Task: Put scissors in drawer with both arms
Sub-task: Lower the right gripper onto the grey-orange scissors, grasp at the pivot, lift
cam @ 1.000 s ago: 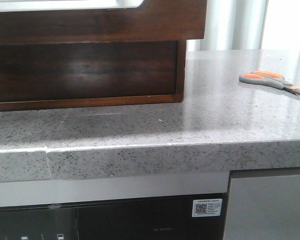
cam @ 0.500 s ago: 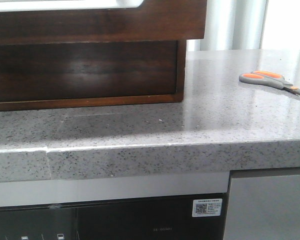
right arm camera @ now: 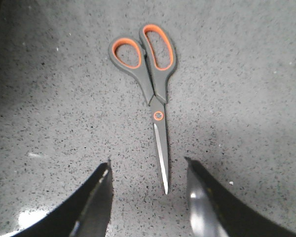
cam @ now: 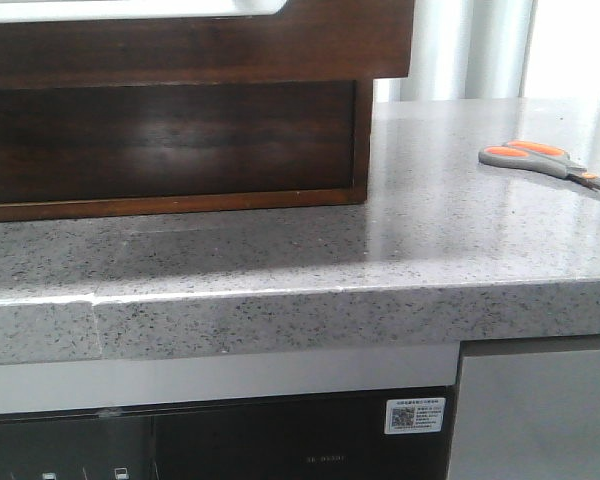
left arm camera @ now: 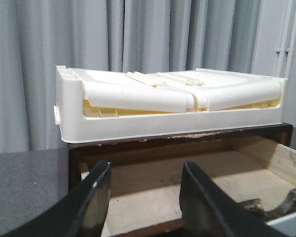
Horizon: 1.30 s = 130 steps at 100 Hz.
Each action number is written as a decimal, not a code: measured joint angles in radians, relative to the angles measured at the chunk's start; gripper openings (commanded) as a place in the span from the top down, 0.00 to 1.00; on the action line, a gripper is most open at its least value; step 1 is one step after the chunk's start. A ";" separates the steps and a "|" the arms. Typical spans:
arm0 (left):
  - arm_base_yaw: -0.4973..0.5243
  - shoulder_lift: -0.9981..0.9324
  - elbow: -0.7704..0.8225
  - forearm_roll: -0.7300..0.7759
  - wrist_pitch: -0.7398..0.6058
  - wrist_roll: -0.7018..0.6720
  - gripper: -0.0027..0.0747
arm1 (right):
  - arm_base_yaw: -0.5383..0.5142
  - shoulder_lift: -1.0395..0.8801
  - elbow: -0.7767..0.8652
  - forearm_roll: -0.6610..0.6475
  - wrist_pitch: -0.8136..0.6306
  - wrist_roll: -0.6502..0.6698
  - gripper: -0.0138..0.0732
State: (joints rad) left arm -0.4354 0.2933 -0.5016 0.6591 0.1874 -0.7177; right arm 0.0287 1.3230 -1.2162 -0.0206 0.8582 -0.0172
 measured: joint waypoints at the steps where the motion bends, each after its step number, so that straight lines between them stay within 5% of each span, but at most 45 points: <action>1: -0.007 0.000 -0.002 0.000 0.007 0.000 0.59 | 0.000 0.009 -0.002 0.000 0.005 0.000 0.49; 40: -0.302 0.000 -0.038 0.008 0.272 0.010 0.59 | 0.000 0.262 -0.145 -0.008 0.045 -0.013 0.49; 84: -0.314 0.000 -0.038 0.027 0.291 0.010 0.59 | 0.000 0.552 -0.421 -0.013 0.192 -0.040 0.49; 130: -0.314 0.000 -0.038 0.029 0.281 0.010 0.59 | 0.000 0.622 -0.438 -0.026 0.230 -0.041 0.51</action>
State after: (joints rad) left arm -0.7498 0.2933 -0.5398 0.6882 0.4683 -0.7077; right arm 0.0287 1.9453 -1.6545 -0.0461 1.0882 -0.0577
